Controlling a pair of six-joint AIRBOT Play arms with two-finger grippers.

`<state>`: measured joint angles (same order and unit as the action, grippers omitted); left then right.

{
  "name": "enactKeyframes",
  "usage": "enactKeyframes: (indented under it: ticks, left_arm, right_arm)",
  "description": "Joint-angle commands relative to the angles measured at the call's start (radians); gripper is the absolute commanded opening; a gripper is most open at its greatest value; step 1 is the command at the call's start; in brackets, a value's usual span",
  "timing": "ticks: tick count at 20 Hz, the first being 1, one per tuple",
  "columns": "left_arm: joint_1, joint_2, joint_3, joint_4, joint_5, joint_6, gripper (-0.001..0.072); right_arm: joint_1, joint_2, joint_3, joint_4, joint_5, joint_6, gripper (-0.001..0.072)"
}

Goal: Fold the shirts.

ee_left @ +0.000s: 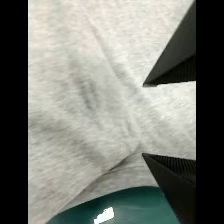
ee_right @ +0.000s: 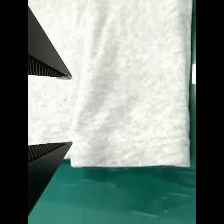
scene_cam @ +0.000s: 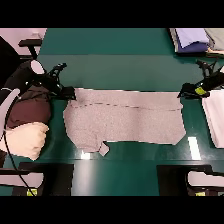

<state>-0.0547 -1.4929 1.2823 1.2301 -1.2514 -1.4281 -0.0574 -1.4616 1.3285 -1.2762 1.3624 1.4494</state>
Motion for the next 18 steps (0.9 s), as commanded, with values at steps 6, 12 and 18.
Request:
enactKeyframes:
  ticks: [6, 12, 18]
  left_arm:
    - [0.000, 0.457, -0.498, 0.025, -0.038, -0.103, 0.0498]
    - [0.000, 0.588, -0.792, -0.150, 0.068, -0.138, 0.0498]
    - [0.000, 0.588, -0.874, -0.280, 0.230, -0.108, 0.0498]
  right_arm:
    - [-0.128, 0.354, -0.275, 0.134, 0.030, -0.069, 0.0451]
    - [-0.145, 0.448, -0.351, 0.134, 0.010, -0.071, 0.0451]
    - [-0.145, 0.447, -0.350, 0.135, 0.006, -0.071, 0.0450]
